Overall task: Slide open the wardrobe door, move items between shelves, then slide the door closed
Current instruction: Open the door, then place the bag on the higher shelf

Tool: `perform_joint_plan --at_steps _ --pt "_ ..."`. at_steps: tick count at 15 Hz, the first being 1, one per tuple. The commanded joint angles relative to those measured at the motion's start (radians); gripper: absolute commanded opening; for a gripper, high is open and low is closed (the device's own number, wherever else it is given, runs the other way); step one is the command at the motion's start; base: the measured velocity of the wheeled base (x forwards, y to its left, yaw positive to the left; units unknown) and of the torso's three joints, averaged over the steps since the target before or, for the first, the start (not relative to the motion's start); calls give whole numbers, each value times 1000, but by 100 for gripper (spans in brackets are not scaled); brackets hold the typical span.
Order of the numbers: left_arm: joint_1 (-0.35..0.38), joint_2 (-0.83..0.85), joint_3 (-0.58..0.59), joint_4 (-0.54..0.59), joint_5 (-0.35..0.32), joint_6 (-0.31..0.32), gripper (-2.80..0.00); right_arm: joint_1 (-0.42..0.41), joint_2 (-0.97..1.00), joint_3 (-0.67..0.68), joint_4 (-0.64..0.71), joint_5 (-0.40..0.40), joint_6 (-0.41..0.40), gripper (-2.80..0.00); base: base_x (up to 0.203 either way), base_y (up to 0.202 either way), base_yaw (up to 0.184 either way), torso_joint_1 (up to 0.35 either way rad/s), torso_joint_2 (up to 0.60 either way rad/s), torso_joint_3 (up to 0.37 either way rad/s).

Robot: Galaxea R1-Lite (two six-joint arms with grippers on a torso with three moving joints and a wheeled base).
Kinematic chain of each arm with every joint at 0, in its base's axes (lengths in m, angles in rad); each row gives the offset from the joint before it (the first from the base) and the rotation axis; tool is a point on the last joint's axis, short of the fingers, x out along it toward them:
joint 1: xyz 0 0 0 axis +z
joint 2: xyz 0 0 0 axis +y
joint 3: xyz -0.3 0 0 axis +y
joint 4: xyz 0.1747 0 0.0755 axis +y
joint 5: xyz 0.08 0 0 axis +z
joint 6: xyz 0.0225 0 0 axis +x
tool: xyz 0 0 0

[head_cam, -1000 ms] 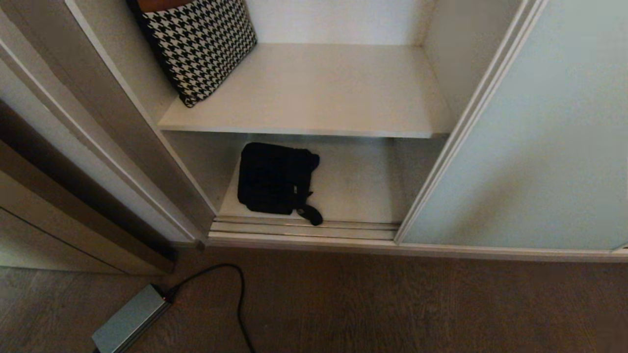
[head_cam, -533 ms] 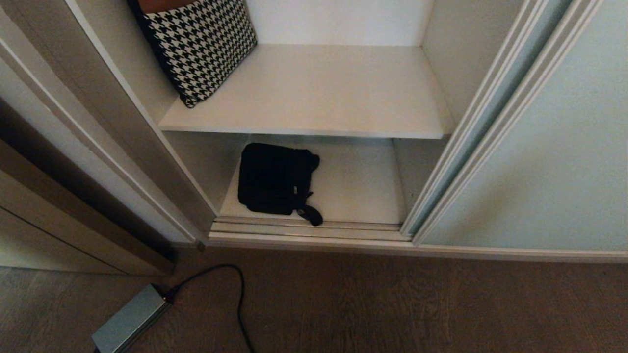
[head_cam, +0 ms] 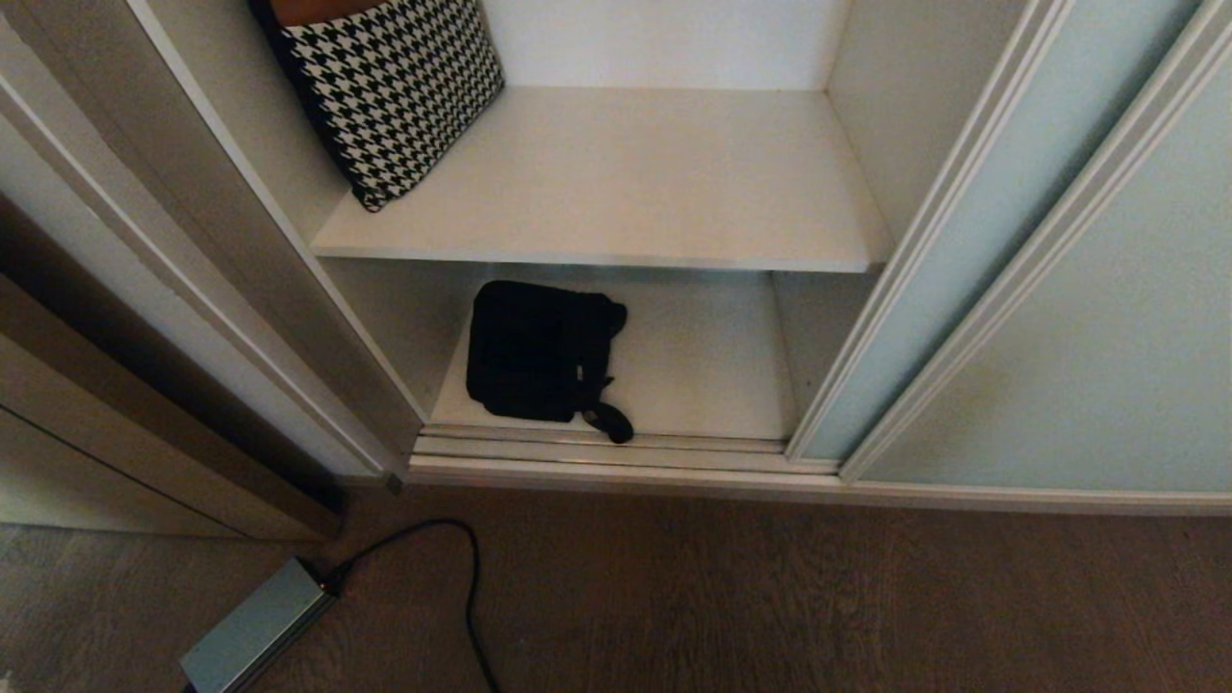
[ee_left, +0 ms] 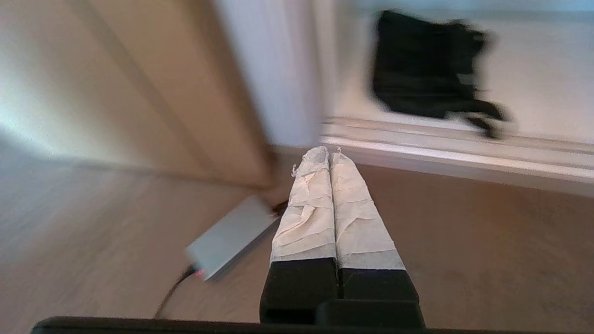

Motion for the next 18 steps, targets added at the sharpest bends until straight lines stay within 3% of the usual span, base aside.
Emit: perform_joint_plan --at_steps 1,3,5,6,8,14,16,18 --pt "0 6 0 0 28 1 -280 2 -2 2 0 0 0 -280 0 0 0 0 0 0" --pt "-1 7 -15 8 -13 29 -280 0 -2 0 1 0 1 -280 0 0 0 0 0 0" --pt "9 14 -17 -7 -113 48 -280 0 -2 0 -1 0 1 -280 0 0 0 0 0 0" --pt "54 12 -17 -2 -154 49 -280 0 -2 0 0 0 0 -280 0 0 0 0 0 0" --pt "123 -5 -2 17 -348 52 -280 0 -1 0 -1 0 1 -280 0 0 0 0 0 0" --pt "100 -277 -12 303 -344 33 -280 1 -2 0 -1 0 1 -280 0 0 0 0 0 0" --pt "95 -272 -3 304 -325 -6 -280 0 0 0 -1 0 1 -280 0 0 0 0 0 0" --pt "95 -270 2 360 -322 5 -280 0 -1 0 -1 0 1 -280 0 0 0 0 0 0"
